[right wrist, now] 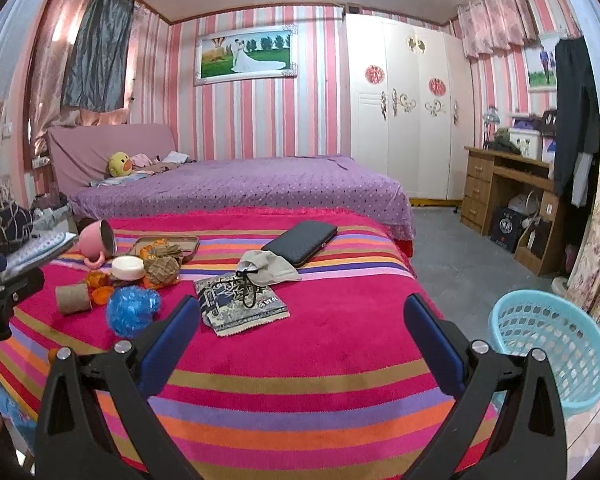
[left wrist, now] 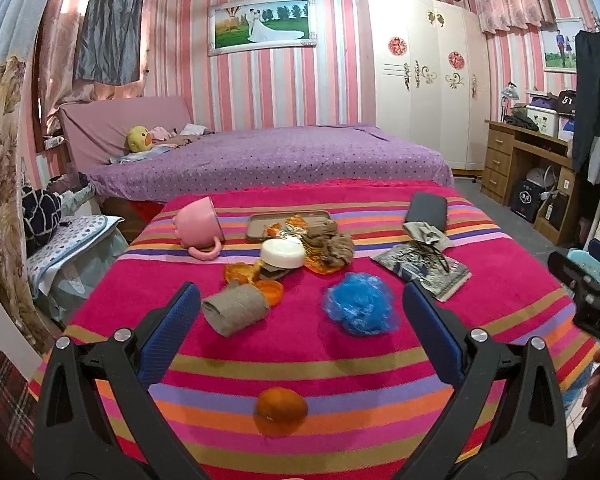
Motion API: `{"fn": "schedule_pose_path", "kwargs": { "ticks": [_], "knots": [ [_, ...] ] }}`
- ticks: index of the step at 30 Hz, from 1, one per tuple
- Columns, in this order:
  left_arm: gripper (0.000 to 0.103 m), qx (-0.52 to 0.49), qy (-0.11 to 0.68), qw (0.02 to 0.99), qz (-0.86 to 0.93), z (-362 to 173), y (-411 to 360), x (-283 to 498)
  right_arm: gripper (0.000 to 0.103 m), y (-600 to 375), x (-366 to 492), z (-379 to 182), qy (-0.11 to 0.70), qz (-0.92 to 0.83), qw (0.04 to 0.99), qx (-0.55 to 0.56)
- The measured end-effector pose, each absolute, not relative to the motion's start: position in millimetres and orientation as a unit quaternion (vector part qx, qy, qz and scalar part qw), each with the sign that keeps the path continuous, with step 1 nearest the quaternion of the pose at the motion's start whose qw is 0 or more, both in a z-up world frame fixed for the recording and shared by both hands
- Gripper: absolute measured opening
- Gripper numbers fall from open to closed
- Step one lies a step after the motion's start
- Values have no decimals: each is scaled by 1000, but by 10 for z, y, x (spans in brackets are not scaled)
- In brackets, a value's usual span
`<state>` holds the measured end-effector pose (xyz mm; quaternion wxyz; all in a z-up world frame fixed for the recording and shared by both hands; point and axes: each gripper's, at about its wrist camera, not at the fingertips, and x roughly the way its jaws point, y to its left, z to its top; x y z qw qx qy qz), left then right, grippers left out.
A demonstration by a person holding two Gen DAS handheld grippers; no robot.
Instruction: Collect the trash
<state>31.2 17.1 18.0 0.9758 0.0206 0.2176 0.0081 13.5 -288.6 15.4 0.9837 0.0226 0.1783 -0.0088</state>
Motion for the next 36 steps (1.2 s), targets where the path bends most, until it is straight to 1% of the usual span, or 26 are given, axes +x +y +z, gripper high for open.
{"fn": "schedule_pose_path", "kwargs": {
  "ticks": [6, 9, 15, 24, 25, 26, 27, 28, 30, 31, 32, 36],
  "knots": [
    [98, 25, 234, 972, 26, 104, 404, 470, 99, -2943, 474, 162, 208, -17, 978, 26],
    [98, 10, 260, 965, 32, -68, 553, 533, 99, -2940, 525, 73, 209, -25, 977, 9],
    [98, 4, 302, 953, 34, -434, 593, 509, 99, -2959, 532, -120, 227, -47, 973, -14],
    [97, 24, 307, 951, 27, -703, 534, 348, 99, -2982, 512, -197, 235, -51, 971, -8],
    [95, 28, 312, 949, 23, -727, 514, 345, 99, -2966, 508, -211, 237, -48, 970, -9],
    [87, 29, 315, 948, 19, -744, 505, 344, 99, -2940, 515, -225, 240, -47, 970, -12],
    [74, 28, 321, 947, 12, -758, 496, 350, 99, -2925, 515, -228, 241, -47, 969, -14],
    [67, 25, 328, 944, 2, -777, 495, 361, 99, -2896, 515, -239, 241, -46, 969, -17],
    [48, 14, 334, 942, -18, -781, 491, 369, 99, -2860, 518, -243, 243, -42, 969, -18],
    [43, 12, 335, 942, -25, -768, 480, 367, 99, -2835, 520, -249, 243, -39, 969, -18],
    [35, 13, 337, 941, -28, -758, 470, 369, 99, -2797, 523, -252, 244, -34, 969, -19],
    [30, 10, 330, 944, -22, -652, 505, 432, 99, -2561, 579, -275, 252, -2, 967, -24]
  ]
}}
